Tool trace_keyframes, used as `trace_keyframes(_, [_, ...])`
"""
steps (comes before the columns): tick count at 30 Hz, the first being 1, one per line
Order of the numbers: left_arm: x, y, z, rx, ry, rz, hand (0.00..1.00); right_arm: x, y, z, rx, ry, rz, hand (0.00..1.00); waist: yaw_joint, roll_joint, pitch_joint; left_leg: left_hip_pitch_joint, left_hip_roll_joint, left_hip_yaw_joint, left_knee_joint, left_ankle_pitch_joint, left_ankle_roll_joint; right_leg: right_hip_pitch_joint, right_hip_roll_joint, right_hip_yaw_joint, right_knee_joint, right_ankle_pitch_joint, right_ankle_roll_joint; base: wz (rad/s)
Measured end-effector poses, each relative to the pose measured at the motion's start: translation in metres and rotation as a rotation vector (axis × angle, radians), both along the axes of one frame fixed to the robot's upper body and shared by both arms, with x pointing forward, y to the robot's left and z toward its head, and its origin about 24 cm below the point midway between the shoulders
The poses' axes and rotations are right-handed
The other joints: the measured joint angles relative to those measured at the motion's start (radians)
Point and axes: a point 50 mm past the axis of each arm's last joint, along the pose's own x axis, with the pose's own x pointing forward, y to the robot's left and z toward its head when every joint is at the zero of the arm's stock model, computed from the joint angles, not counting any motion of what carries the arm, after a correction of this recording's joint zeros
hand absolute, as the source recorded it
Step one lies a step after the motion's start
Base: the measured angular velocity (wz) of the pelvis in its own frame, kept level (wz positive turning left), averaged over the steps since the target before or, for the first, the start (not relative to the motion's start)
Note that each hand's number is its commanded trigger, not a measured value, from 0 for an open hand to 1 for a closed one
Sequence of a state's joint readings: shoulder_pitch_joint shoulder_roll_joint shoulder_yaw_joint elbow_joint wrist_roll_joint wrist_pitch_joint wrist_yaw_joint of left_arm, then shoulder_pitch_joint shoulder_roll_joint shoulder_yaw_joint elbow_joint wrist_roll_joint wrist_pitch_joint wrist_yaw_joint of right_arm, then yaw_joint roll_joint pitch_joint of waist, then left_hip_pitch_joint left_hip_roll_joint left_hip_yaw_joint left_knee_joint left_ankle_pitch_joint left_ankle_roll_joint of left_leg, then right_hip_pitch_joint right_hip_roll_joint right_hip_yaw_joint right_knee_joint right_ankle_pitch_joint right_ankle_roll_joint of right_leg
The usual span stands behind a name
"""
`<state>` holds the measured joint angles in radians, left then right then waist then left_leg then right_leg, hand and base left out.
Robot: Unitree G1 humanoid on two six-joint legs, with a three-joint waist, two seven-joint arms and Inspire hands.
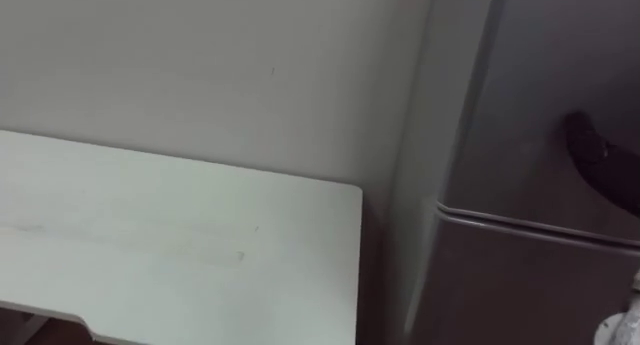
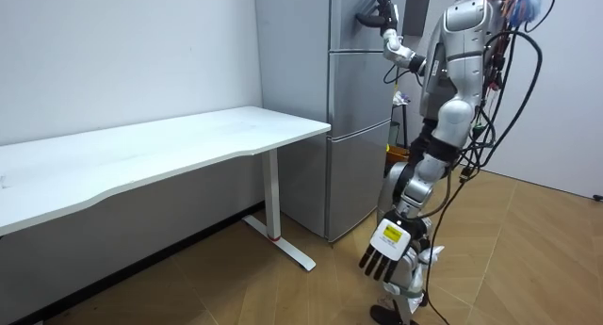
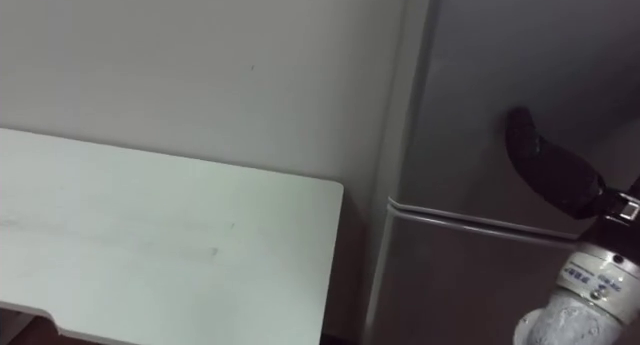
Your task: Put the bottle in the upper fridge
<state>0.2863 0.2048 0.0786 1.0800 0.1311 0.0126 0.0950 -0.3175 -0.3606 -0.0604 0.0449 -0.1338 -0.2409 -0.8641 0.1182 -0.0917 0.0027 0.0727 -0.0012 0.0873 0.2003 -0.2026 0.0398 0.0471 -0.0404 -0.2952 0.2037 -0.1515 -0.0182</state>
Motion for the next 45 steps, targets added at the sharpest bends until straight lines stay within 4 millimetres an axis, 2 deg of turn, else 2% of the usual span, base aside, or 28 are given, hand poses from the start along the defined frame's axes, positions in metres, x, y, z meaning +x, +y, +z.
trace_keyframes(6, [0.011,0.006,0.005,0.017,-0.029,-0.048,0.0,0.014,-0.01,-0.004,-0.022,0.071,-0.021,0.0,0.015,-0.006,-0.0012,-0.007,-0.001,0.007,0.0,0.016,-0.003,-0.011,-0.001,0.007,-0.001,0.018,0.001,-0.02])
trace_keyframes(10, [0.01,0.006,0.005,0.023,-0.005,-0.05,0.0,0.021,-0.017,-0.007,-0.001,0.118,-0.033,0.0,0.017,-0.005,-0.0014,-0.009,-0.009,-0.01,0.004,0.027,0.003,-0.01,-0.01,0.002,0.0,0.021,0.002,0.12])
trace_keyframes(15, [0.004,0.007,0.006,0.032,0.028,-0.037,0.0,0.024,-0.025,-0.009,-0.011,0.169,-0.051,0.0,0.025,-0.003,-0.0018,-0.015,-0.012,-0.009,0.016,0.031,0.008,-0.011,-0.012,0.011,-0.001,0.029,0.007,0.01])
trace_keyframes(24, [0.007,0.006,0.006,0.032,0.021,-0.048,0.0,0.026,-0.025,-0.007,-0.031,0.192,-0.038,0.0,0.025,0.008,-0.0073,-0.015,-0.014,-0.006,0.021,0.031,0.01,-0.012,-0.011,0.018,0.0,0.039,0.011,0.0])
trace_keyframes(27, [0.008,0.006,0.007,0.032,0.007,-0.053,0.0,0.025,-0.022,-0.002,-0.032,0.181,-0.031,0.0,0.024,0.013,-0.0066,-0.015,-0.014,-0.006,0.019,0.031,0.01,-0.012,-0.011,0.018,0.0,0.04,0.012,0.0])
trace_keyframes(31, [0.007,0.005,0.007,0.02,0.009,-0.052,0.0,0.024,-0.02,0.003,-0.026,0.163,-0.011,0.0,0.013,0.017,-0.0076,-0.018,-0.014,-0.006,0.019,0.031,0.01,-0.015,-0.011,0.017,-0.001,0.037,0.007,0.0])
trace_keyframes(33, [0.002,0.004,0.006,0.009,0.016,-0.039,0.0,0.023,-0.017,0.008,0.0,0.139,0.028,0.0,-0.009,0.02,-0.0084,-0.019,-0.014,-0.007,0.019,0.03,0.011,-0.014,-0.011,0.017,-0.003,0.039,0.01,0.0])
trace_keyframes(38, [-0.002,0.008,0.007,0.028,0.011,-0.014,0.0,0.017,-0.024,0.02,0.104,0.067,0.047,0.0,-0.033,0.017,-0.0149,-0.011,-0.015,-0.007,0.011,0.028,0.012,-0.011,-0.011,0.017,-0.002,0.037,0.011,0.0])
trace_keyframes(39, [-0.004,0.009,0.008,0.037,0.007,-0.004,0.0,0.014,-0.031,0.023,0.124,0.053,0.027,0.0,-0.037,0.013,-0.0178,-0.008,-0.015,-0.008,0.006,0.029,0.012,-0.008,-0.01,0.017,-0.003,0.036,0.011,0.0])
trace_keyframes(41, [-0.006,0.01,0.009,0.046,0.004,0.002,0.0,0.01,-0.043,0.03,0.129,0.028,-0.014,0.0,-0.043,0.011,-0.0178,-0.002,-0.015,-0.008,0.001,0.031,0.016,0.002,-0.009,0.016,-0.01,0.036,0.011,0.0])
trace_keyframes(45, [-0.013,0.01,0.009,0.051,0.002,0.022,0.0,-0.002,-0.066,0.045,0.139,-0.035,-0.1,0.0,-0.066,0.004,-0.0135,0.013,-0.014,-0.007,-0.014,0.031,0.015,0.017,-0.006,0.014,-0.018,0.029,0.012,0.01])
